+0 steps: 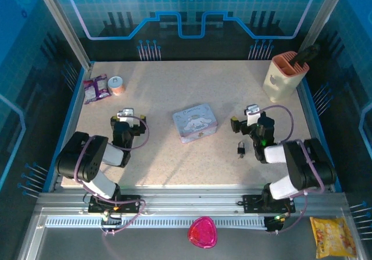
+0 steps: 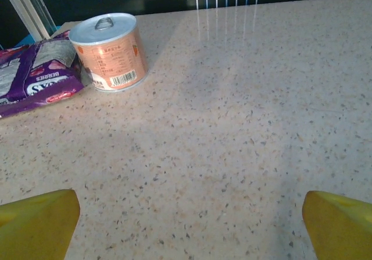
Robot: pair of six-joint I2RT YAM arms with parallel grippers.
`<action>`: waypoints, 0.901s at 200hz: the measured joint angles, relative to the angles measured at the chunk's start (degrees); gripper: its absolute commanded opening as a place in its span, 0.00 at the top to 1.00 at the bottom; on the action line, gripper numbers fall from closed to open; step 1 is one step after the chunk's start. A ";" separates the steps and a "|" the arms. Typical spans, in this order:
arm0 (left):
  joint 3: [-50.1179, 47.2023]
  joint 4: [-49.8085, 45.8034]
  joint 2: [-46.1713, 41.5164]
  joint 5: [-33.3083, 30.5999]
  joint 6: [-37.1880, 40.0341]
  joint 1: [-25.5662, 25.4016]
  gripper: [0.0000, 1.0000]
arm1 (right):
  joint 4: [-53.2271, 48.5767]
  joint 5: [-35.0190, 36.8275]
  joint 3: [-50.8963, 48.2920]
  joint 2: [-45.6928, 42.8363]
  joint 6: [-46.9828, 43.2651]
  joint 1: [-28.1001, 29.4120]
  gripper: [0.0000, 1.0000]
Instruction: Unlock a padlock with a key
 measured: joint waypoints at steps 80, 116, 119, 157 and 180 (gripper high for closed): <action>5.03 -6.08 -1.09 1.07 -3.41 2.67 0.01 | -1.49 6.43 4.26 1.09 3.52 -1.84 0.00; 5.03 -6.78 -1.09 1.07 -3.43 2.67 0.01 | -1.49 8.09 4.26 1.09 3.65 -1.77 0.00; 5.03 -6.78 -1.09 1.07 -3.43 2.67 0.01 | -1.49 8.15 4.26 1.09 3.65 -1.75 0.00; 5.03 -6.78 -1.09 1.07 -3.41 2.67 0.01 | -1.42 8.87 4.26 1.09 3.63 -1.68 0.00; 5.03 -6.78 -1.09 1.07 -3.41 2.67 0.01 | -1.44 8.98 4.26 1.09 3.85 -1.70 0.00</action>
